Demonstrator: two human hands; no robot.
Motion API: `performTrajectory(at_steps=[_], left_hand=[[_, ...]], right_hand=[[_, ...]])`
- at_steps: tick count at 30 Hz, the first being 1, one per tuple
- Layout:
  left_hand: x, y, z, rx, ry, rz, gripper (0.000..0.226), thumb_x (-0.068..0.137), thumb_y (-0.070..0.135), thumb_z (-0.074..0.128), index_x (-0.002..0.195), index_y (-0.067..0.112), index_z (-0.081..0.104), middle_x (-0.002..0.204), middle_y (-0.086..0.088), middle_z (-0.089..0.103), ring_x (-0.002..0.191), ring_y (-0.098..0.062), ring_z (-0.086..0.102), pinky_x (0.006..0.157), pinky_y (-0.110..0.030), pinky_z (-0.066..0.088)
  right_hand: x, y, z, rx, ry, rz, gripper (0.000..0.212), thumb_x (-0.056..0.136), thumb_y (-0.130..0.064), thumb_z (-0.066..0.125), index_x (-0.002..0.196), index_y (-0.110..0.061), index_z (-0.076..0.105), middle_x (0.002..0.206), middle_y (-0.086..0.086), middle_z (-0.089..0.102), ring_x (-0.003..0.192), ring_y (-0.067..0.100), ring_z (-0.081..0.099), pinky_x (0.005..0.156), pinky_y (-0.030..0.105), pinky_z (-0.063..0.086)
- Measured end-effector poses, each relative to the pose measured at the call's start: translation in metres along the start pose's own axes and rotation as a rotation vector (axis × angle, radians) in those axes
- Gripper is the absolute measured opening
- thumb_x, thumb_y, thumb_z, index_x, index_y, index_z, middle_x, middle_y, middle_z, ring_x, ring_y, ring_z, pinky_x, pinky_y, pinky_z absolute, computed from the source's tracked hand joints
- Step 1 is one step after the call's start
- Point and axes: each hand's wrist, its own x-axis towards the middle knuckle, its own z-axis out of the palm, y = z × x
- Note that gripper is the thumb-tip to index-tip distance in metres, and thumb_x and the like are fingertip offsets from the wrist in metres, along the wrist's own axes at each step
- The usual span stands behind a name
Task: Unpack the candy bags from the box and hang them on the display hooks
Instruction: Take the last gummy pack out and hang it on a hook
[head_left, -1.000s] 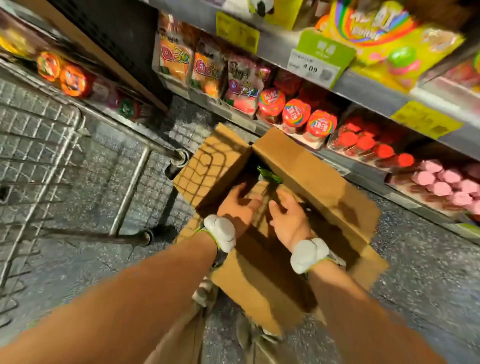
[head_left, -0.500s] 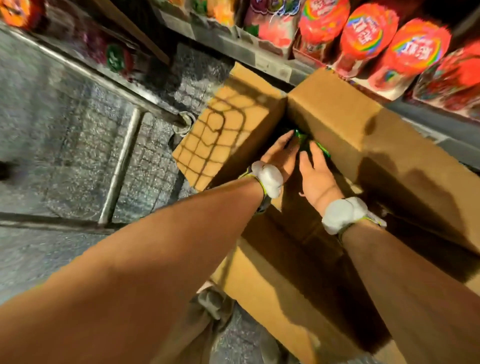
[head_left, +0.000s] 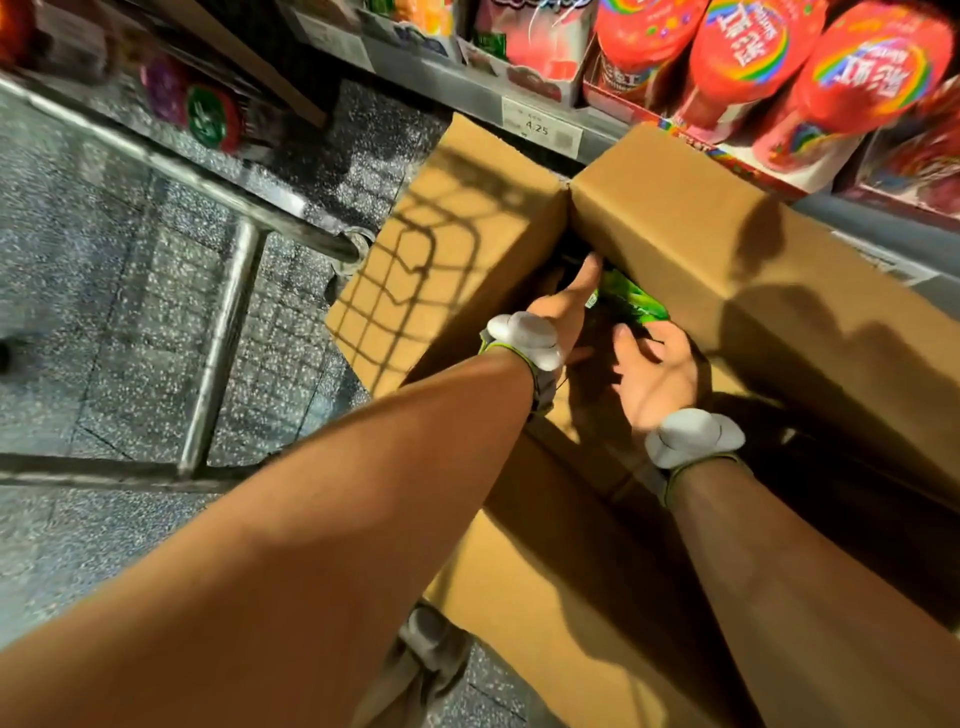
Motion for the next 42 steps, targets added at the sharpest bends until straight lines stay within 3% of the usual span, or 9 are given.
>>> performTrajectory(at_steps=[5,8,13,24,27,31,33,37,42], left_hand=[[-0.011,-0.009,0.003,0.003,-0.108,0.036,0.039,0.087,0.06,0.059,0.105,0.027,0.069,0.102,0.002,0.066,0.094,-0.019,0.061,0.096,-0.04,0.05],[-0.025,-0.021,-0.004,-0.047,-0.103,0.021,0.041,0.084,0.057,0.065,0.068,0.02,0.066,0.069,-0.001,0.066,0.068,-0.02,0.06,0.091,-0.04,0.051],[-0.067,-0.024,-0.038,-0.173,-0.106,-0.149,0.059,0.064,0.064,0.077,0.096,0.014,0.074,0.098,-0.008,0.074,0.092,-0.03,0.07,0.093,-0.047,0.051],[-0.225,0.036,-0.075,-0.189,-0.467,-0.21,0.045,0.091,0.055,0.054,0.115,0.019,0.065,0.12,-0.011,0.067,0.114,-0.03,0.062,0.103,-0.057,0.041],[-0.279,0.06,-0.084,-0.111,-0.544,-0.202,0.042,0.092,0.055,0.051,0.11,0.02,0.066,0.118,-0.01,0.067,0.115,-0.031,0.061,0.107,-0.059,0.038],[-0.346,0.085,-0.088,-0.073,-0.622,-0.204,0.052,0.089,0.061,0.052,0.115,0.019,0.066,0.127,-0.012,0.064,0.122,-0.035,0.057,0.106,-0.062,0.037],[-0.375,0.091,-0.09,-0.111,-0.609,-0.205,0.062,0.086,0.068,0.049,0.119,0.018,0.066,0.127,-0.012,0.064,0.123,-0.038,0.056,0.105,-0.065,0.037],[-0.441,0.104,-0.093,-0.13,-0.581,-0.172,0.083,0.078,0.081,0.044,0.13,0.018,0.059,0.132,-0.014,0.061,0.122,-0.039,0.056,0.103,-0.064,0.039],[-0.534,0.127,-0.102,-0.097,-0.496,-0.031,0.063,0.089,0.071,0.036,0.112,0.02,0.064,0.111,-0.008,0.068,0.107,-0.034,0.061,0.097,-0.057,0.046]], right_hand=[[-0.011,-0.005,-0.009,-0.297,-0.081,-0.247,0.021,0.095,-0.014,0.06,0.096,0.004,0.068,0.118,0.02,0.06,0.103,0.03,0.056,0.084,0.017,0.032],[-0.037,-0.017,-0.011,-0.345,-0.132,-0.5,0.023,0.092,-0.008,0.052,0.101,0.004,0.069,0.115,0.018,0.061,0.101,0.026,0.054,0.089,0.025,0.039],[-0.086,-0.045,-0.032,-0.416,-0.203,-0.688,0.026,0.088,-0.026,0.052,0.08,-0.007,0.067,0.088,0.009,0.064,0.085,0.027,0.056,0.084,0.04,0.045],[-0.127,-0.14,-0.124,-0.06,-0.021,-0.254,0.057,0.07,-0.078,0.065,0.111,-0.038,0.061,0.113,-0.004,0.063,0.111,0.024,0.061,0.1,0.049,0.048],[-0.161,-0.198,-0.145,0.041,-0.076,-0.143,0.022,0.074,-0.044,0.083,0.075,-0.029,0.067,0.074,-0.02,0.07,0.075,0.005,0.064,0.088,0.044,0.054],[-0.206,-0.244,-0.18,0.039,-0.06,-0.092,0.033,0.085,-0.028,0.078,0.056,-0.025,0.061,0.049,-0.014,0.06,0.055,-0.001,0.054,0.063,0.023,0.048],[-0.231,-0.258,-0.196,0.095,-0.008,-0.087,0.029,0.086,-0.025,0.076,0.062,-0.015,0.062,0.052,-0.009,0.064,0.053,-0.002,0.054,0.058,0.018,0.047],[-0.29,-0.287,-0.226,0.188,0.089,-0.013,0.025,0.083,-0.033,0.079,0.073,-0.013,0.066,0.086,0.019,0.072,0.084,0.033,0.069,0.079,0.051,0.056],[-0.361,-0.337,-0.267,0.318,0.142,0.008,0.025,0.084,-0.03,0.079,0.071,-0.014,0.066,0.074,0.012,0.069,0.07,0.02,0.061,0.073,0.045,0.055]])
